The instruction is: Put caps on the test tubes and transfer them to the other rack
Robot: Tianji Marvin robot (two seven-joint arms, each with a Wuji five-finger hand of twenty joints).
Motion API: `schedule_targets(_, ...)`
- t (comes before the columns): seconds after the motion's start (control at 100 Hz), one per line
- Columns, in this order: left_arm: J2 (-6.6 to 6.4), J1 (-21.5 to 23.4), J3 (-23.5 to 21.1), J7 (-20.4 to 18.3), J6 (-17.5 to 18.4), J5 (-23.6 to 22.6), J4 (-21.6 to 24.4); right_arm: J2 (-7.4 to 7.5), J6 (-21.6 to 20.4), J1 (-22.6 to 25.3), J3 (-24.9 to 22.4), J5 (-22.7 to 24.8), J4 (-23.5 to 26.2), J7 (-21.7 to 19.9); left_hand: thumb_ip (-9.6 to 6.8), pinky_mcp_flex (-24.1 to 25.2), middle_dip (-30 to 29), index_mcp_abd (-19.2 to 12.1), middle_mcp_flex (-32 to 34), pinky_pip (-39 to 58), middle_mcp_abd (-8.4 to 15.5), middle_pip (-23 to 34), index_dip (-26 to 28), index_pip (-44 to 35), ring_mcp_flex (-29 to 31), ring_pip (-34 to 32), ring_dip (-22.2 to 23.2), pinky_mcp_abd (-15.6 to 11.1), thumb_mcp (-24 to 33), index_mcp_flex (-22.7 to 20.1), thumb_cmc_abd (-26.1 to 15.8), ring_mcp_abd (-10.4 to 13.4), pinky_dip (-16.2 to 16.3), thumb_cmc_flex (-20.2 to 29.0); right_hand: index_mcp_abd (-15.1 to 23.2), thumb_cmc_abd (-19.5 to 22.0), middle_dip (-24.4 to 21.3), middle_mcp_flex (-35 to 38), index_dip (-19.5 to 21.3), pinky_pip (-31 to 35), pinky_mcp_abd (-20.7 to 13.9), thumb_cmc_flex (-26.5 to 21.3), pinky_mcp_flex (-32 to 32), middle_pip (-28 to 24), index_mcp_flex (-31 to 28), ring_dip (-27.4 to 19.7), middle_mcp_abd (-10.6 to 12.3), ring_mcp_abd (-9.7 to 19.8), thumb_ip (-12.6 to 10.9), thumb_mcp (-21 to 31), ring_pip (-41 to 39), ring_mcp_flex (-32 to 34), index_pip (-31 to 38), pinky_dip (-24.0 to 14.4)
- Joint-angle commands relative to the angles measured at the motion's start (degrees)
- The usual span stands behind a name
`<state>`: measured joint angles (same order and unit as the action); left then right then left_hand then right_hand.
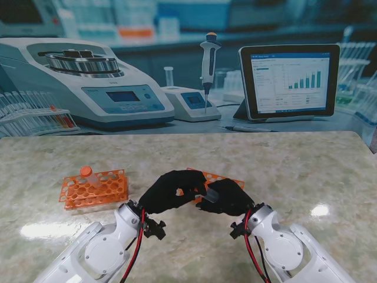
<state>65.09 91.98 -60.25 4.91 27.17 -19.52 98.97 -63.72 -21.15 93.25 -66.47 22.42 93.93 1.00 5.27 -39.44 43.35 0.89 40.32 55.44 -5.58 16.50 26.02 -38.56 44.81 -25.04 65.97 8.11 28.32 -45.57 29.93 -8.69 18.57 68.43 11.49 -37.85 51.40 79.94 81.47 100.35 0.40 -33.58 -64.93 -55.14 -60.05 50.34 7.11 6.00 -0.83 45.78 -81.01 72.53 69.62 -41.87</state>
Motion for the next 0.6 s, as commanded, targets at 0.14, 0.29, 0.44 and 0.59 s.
schedule_targets(0.14,0.12,0.3,0.3,-0.2,-0.1,0.1,0.0,-0.23,0.1,0.4,0.3,0.0,0.9,-0.1,-0.58,-0.2,-4.0,1.3,1.1,-1.6,-1.5,-0.2,-2.9,7.0,0.4,0.9,-1.0,-0.1,1.6,3.0,-0.9,1.6,2.0,5.5,3.7,0.7,0.9,2.6,2.6,11.6,-3.3,-3.1,-3.4,0.3,-2.8,2.7,-1.2,10.8,0.9,-0.2,-10.4,3.5,3.9,-1.1)
schedule_targets(0.29,0.23,0.3,0.3,0.3,-0.1,0.1,0.0,-0.24,0.2,0.3,0.4,0.0,0.8,-0.2,-0.53,-0.4,-5.2,1.7,1.3,-1.4,-1.7,-0.2,-4.0,9.2,0.9,1.1,-1.7,-0.4,0.8,3.4,-1.2,1.8,2.1,5.5,3.7,0.7,0.9,2.6,2.6,11.6,-3.3,-3.1,-3.4,0.3,-2.8,2.7,-1.2,10.8,0.8,-0.2,-10.4,3.5,3.9,-1.1)
schedule_targets(0.44,0.21,0.6,0.1,0.4,-0.1,-0.1,0.0,-0.26,0.4,0.3,0.4,-0.1,0.8,-0.2,-0.63,-0.7,-4.7,1.8,1.5,-1.2,-1.5,0.3,-3.8,8.9,1.2,1.0,-2.4,-0.6,0.0,3.4,-1.4,1.8,2.1,5.5,3.7,0.6,0.9,2.6,2.6,11.6,-3.3,-3.1,-3.4,0.2,-2.8,2.7,-1.2,10.8,0.9,-0.1,-10.4,3.5,3.9,-1.1)
schedule_targets(0.59,0.07,1.2,-0.4,0.1,0.0,-0.3,0.4,-0.28,0.5,0.3,0.4,-0.1,0.8,-0.1,-0.80,-0.8,-3.7,1.7,1.6,-1.1,-1.4,0.6,-3.3,8.1,1.2,0.7,-3.1,-0.7,-0.7,3.4,-1.5,1.9,2.2,5.5,3.7,0.7,0.9,2.6,2.6,11.6,-3.3,-3.0,-3.4,0.3,-2.8,2.7,-1.1,10.8,0.9,-0.2,-10.4,3.5,3.9,-1.1)
